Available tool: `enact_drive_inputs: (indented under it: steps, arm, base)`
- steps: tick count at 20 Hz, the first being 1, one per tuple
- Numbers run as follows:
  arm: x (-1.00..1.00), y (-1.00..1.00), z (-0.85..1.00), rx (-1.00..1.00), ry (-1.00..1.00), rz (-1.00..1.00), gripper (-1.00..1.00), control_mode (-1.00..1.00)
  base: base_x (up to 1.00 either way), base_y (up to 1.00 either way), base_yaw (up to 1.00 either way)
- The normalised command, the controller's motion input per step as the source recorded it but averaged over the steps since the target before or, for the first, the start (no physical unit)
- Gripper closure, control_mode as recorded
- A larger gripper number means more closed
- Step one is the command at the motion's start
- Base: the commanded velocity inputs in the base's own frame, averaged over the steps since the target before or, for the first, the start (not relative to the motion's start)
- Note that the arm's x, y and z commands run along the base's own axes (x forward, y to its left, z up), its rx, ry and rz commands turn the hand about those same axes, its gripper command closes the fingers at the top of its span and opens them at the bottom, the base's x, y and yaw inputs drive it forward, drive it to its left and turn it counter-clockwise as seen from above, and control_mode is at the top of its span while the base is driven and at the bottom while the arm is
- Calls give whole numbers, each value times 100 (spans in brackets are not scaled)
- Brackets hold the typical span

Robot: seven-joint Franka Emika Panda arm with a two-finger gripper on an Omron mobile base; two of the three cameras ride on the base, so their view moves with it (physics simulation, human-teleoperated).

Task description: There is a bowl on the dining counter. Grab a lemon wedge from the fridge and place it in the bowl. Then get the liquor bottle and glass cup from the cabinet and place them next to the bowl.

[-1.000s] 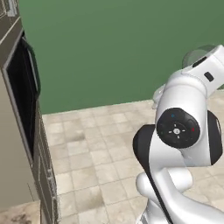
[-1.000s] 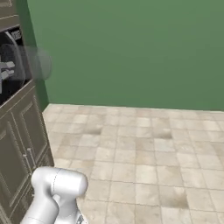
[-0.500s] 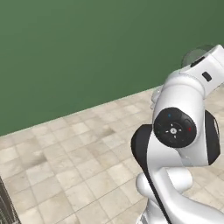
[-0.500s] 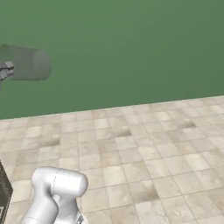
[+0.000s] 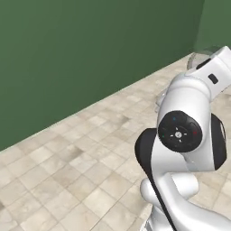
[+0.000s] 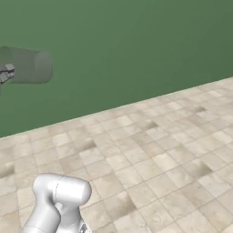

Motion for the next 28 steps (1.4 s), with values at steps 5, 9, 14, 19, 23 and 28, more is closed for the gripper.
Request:
enact_drive_inputs:
  steps: [5,9,14,19,23,28]
  arm:
    - [0,0,0,0,0,0,100,100]
    - [0,0,0,0,0,0,100,100]
    - [0,0,0,0,0,0,100,100]
    - [0,0,0,0,0,0,100,100]
    - [0,0,0,0,0,0,100,100]
    - [0,0,0,0,0,0,100,100]
  base:
    - [77,-4,-49]
    - [78,0,-49]
    - [81,0,-49]
    - [84,2,-47]
    - [88,9,-46]
    - [91,14,-45]
